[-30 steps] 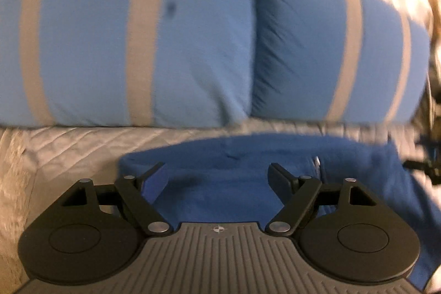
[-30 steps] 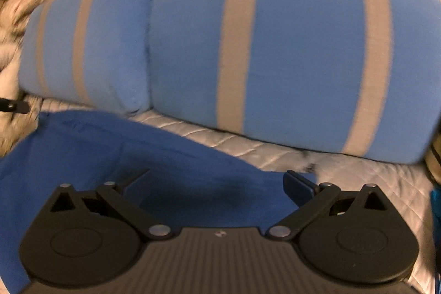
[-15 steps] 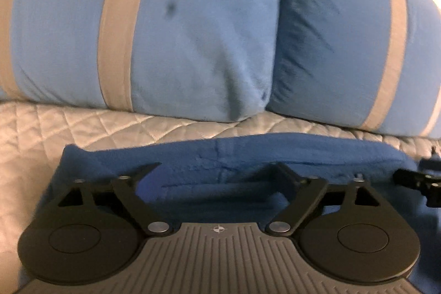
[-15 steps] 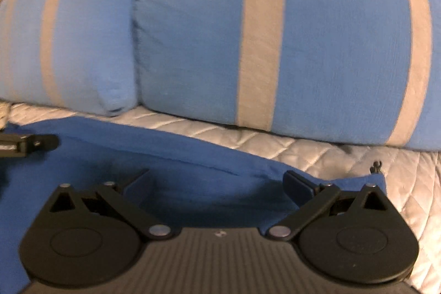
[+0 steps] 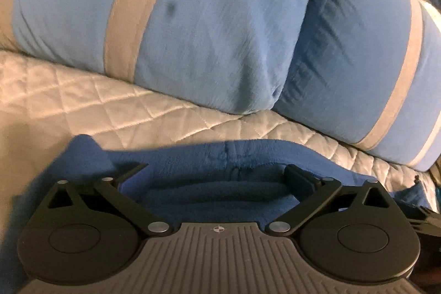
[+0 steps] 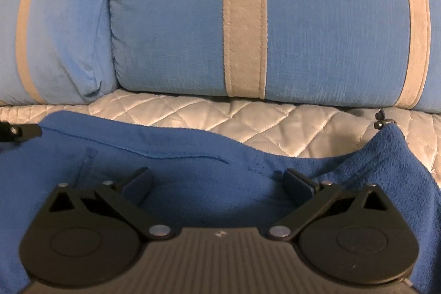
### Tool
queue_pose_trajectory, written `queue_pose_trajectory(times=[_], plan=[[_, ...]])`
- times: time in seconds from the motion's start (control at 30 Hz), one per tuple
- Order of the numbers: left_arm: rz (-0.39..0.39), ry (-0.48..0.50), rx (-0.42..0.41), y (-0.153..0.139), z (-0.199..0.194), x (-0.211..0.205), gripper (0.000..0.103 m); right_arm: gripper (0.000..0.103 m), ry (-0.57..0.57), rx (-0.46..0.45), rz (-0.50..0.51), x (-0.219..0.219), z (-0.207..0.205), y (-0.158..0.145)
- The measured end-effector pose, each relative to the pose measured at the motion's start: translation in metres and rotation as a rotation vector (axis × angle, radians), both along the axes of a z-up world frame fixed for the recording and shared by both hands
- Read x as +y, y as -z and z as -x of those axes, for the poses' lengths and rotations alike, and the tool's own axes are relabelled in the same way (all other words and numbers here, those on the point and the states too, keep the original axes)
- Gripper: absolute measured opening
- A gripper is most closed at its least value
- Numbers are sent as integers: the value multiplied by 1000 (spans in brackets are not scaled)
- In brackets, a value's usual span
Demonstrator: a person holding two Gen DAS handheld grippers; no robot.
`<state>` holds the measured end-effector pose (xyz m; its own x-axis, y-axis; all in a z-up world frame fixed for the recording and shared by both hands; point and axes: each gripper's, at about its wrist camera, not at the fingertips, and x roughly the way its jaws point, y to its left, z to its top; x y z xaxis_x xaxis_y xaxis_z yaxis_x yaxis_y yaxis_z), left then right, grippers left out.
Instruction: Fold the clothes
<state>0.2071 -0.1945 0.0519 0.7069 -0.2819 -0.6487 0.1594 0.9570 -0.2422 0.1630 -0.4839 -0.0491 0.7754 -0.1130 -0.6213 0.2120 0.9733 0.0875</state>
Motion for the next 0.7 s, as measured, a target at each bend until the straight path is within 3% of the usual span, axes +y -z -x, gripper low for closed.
queue_pose_trajectory(times=[0.1, 0.2, 0.27, 0.37, 0.43, 0.53, 0.7], plan=[[-29, 47, -18, -31, 25, 6, 103, 102, 2, 0, 8, 1, 0, 1], [-82, 86, -10, -41, 46, 16, 103, 102, 3, -2, 16, 3, 1, 0], [-137, 109, 13, -37, 55, 21, 103, 102, 5, -3, 26, 4, 2, 0], [-196, 85, 65, 1, 57, 32, 103, 102, 6, -4, 34, 7, 1, 0], [-174, 86, 9, 24, 65, 36, 103, 103, 6, -4, 36, 7, 0, 0], [-218, 75, -55, 25, 71, 28, 103, 103, 6, -3, 38, 7, -1, 0], [-143, 74, -60, 27, 71, 37, 103, 103, 6, -2, 27, 6, -1, -1]])
